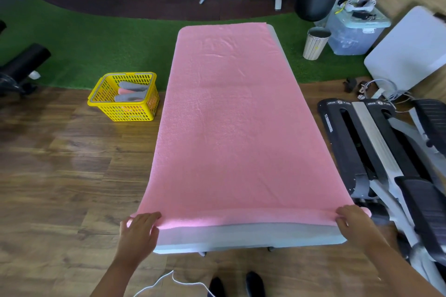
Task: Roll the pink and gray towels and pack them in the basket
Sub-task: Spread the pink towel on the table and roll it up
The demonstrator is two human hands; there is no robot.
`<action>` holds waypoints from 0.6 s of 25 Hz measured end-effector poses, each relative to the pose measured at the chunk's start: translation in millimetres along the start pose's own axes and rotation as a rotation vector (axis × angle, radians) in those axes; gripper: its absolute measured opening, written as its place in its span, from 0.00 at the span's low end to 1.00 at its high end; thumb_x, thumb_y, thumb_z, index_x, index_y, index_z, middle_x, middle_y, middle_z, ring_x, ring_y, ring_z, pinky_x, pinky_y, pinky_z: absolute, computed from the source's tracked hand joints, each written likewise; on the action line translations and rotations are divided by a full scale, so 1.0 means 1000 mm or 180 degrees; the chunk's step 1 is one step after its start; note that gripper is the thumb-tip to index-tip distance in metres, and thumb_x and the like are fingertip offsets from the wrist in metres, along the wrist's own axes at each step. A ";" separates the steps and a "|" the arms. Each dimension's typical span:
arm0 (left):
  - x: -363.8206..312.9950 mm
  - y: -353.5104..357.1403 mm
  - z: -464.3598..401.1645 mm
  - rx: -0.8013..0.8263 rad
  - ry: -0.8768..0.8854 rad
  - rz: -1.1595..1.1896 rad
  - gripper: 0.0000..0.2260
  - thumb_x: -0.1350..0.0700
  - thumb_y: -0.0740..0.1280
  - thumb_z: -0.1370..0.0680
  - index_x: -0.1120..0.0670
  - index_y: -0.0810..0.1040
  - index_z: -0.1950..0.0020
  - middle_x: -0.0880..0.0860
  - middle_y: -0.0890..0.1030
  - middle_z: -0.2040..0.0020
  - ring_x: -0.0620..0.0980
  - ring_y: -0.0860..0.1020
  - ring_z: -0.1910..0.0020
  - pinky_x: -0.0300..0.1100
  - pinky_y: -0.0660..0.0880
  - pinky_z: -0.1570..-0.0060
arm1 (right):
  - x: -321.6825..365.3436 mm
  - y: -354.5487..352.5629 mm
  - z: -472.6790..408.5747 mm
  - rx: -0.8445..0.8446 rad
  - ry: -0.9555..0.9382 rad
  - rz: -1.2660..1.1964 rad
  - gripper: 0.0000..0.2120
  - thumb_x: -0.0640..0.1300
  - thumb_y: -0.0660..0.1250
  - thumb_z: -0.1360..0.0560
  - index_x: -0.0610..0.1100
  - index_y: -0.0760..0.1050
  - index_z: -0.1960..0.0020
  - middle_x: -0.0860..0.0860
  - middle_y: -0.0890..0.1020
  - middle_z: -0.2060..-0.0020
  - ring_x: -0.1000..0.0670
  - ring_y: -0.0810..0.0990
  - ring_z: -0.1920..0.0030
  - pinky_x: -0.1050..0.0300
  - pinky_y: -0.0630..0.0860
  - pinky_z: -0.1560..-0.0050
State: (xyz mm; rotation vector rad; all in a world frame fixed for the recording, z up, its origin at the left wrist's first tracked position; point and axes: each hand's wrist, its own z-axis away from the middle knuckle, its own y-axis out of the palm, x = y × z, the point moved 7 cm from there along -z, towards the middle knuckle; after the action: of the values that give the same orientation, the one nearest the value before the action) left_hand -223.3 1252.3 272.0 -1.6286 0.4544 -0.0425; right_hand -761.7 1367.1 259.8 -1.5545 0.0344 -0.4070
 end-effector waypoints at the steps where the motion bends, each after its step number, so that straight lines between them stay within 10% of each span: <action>1: 0.001 0.002 0.002 0.0045 0.0113 0.0106 0.14 0.54 0.56 0.29 0.48 0.75 0.48 0.47 0.82 0.56 0.49 0.81 0.58 0.49 0.70 0.52 | -0.001 0.000 0.001 -0.0024 -0.0048 0.0091 0.07 0.30 0.73 0.41 0.39 0.79 0.67 0.47 0.79 0.73 0.42 0.78 0.70 0.48 0.77 0.66; 10: 0.026 0.004 0.001 -0.0358 -0.0393 0.0794 0.22 0.42 0.57 0.22 0.59 0.80 0.49 0.56 0.77 0.51 0.55 0.78 0.53 0.50 0.75 0.52 | 0.001 0.000 0.008 -0.0088 0.0010 0.0152 0.15 0.24 0.70 0.38 0.37 0.79 0.54 0.42 0.79 0.56 0.38 0.79 0.54 0.43 0.77 0.53; 15: 0.027 0.006 0.000 -0.0455 -0.0265 0.0799 0.19 0.46 0.62 0.26 0.59 0.82 0.49 0.51 0.79 0.51 0.46 0.76 0.52 0.31 0.68 0.42 | -0.007 0.005 0.008 0.0034 0.0355 -0.0302 0.20 0.25 0.70 0.38 0.36 0.79 0.47 0.42 0.80 0.49 0.40 0.78 0.47 0.44 0.74 0.44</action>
State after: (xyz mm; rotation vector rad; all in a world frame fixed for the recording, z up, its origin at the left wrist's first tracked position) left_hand -200.2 1243.8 260.1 -1.6943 0.6052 0.2500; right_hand -764.5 1376.6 253.8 -1.5256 0.0450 -0.5679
